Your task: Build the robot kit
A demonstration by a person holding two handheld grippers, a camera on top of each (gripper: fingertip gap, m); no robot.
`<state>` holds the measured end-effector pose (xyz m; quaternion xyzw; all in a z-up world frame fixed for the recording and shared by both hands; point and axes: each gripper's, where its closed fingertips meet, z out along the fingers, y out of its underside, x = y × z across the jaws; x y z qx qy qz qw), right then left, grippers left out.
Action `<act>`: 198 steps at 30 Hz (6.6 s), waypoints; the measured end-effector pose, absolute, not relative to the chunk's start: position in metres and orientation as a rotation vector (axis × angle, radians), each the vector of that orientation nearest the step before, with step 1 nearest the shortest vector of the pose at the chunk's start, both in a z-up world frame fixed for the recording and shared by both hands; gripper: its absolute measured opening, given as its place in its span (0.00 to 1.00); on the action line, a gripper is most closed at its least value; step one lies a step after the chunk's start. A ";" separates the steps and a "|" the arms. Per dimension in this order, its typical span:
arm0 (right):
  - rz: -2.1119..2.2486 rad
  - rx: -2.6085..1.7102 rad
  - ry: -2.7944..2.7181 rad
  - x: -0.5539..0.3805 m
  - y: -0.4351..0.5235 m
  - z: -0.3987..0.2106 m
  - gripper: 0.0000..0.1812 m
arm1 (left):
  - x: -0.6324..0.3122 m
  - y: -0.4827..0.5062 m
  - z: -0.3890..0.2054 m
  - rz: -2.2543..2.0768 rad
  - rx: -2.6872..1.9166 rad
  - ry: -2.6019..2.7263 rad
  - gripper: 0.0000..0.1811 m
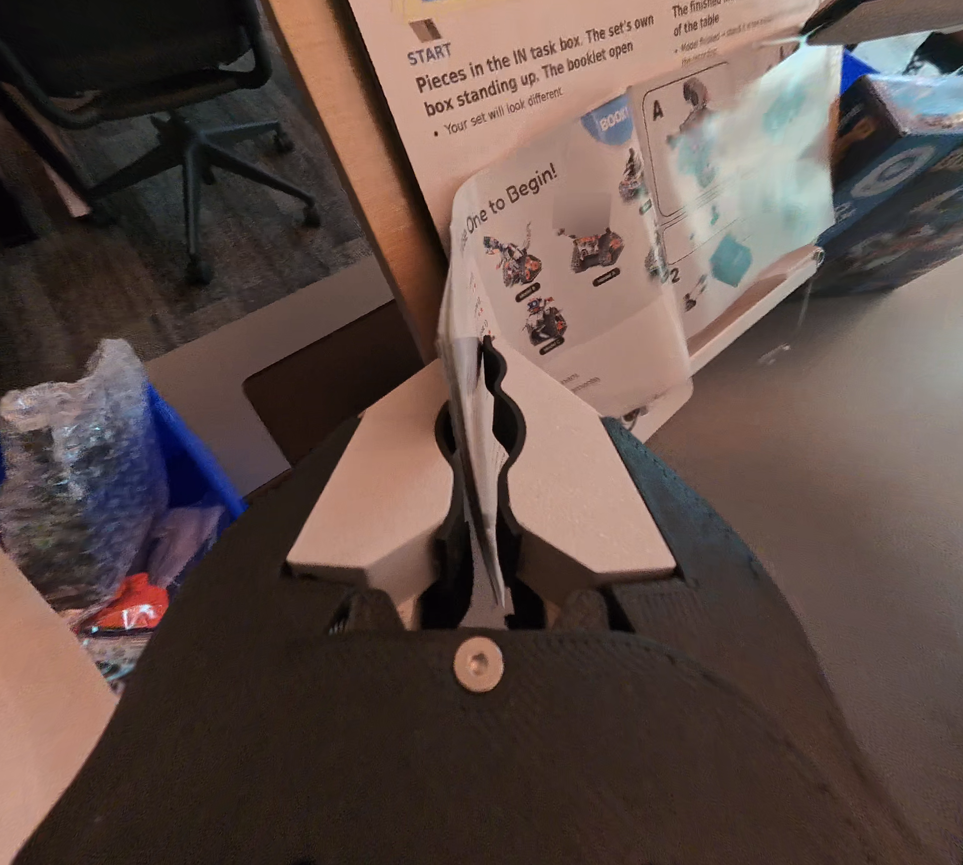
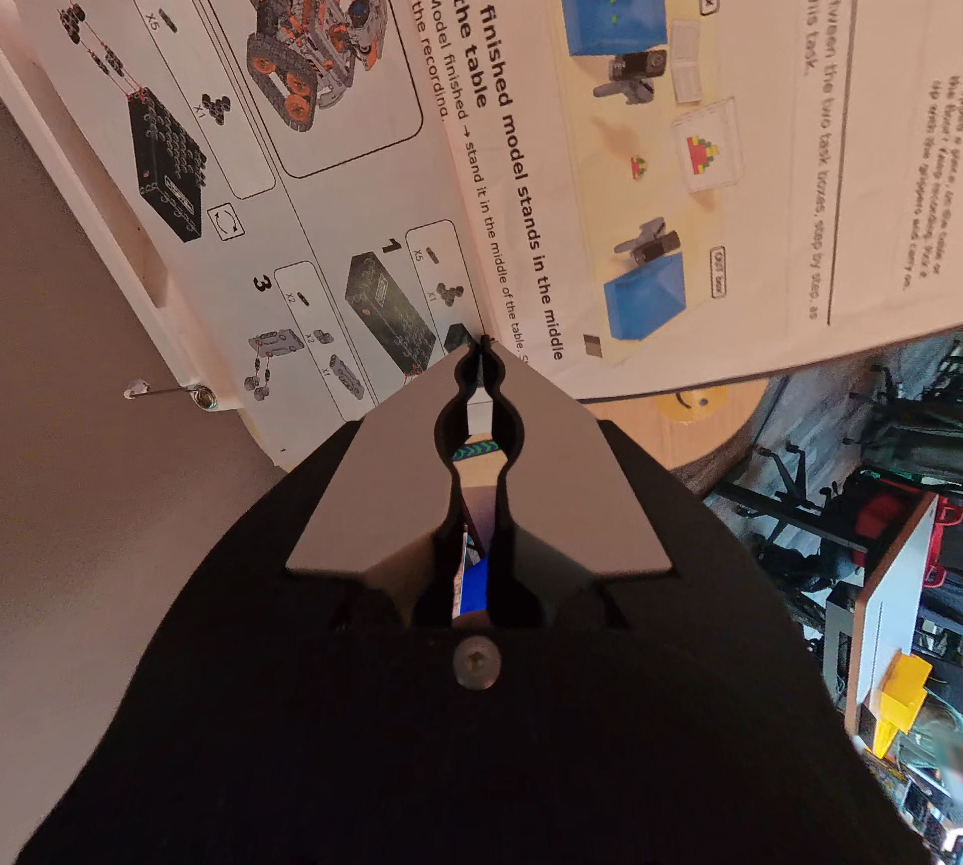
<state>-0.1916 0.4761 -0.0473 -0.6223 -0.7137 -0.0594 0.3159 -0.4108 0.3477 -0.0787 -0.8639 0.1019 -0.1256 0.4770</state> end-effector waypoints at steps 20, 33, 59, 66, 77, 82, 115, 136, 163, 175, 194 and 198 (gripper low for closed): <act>0.003 -1.426 -1.746 -0.184 0.463 -0.059 0.24 | -0.329 0.337 -0.045 0.444 -1.713 0.615 0.21; 0.014 -1.403 -1.698 -0.179 0.465 -0.060 0.28 | -0.287 0.364 -0.110 0.275 -1.765 0.606 0.15; -0.014 -1.378 -1.590 -0.171 0.476 -0.056 0.20 | -0.283 0.363 -0.110 0.246 -1.751 0.602 0.16; 0.088 -1.458 -1.517 -0.167 0.481 -0.047 0.10 | -0.282 0.363 -0.110 0.257 -1.749 0.613 0.17; -0.004 -1.349 -1.539 -0.163 0.483 -0.038 0.00 | -0.276 0.363 -0.108 0.278 -1.756 0.656 0.20; 0.063 -1.344 -1.522 -0.163 0.475 -0.032 0.00 | -0.268 0.363 -0.106 0.294 -1.748 0.692 0.20; 0.297 -1.426 -1.456 -0.121 0.407 -0.050 0.11 | -0.142 0.425 -0.117 0.466 -1.754 1.060 0.31; 0.492 -1.393 -1.347 -0.101 0.388 -0.055 0.06 | -0.145 0.418 -0.114 0.264 -1.835 1.076 0.22; 0.547 -1.364 -1.312 -0.096 0.387 -0.056 0.04 | -0.145 0.420 -0.114 0.301 -1.815 1.077 0.23; 0.556 -1.361 -1.312 -0.096 0.388 -0.057 0.04 | -0.145 0.419 -0.113 0.235 -1.843 1.066 0.22; 0.671 -1.468 -1.296 -0.123 0.386 -0.081 0.12 | -0.148 0.392 -0.086 -0.134 -1.748 0.867 0.00; 0.731 -1.463 -1.233 -0.145 0.386 -0.081 0.18 | -0.153 0.372 -0.070 -0.288 -1.678 0.825 0.00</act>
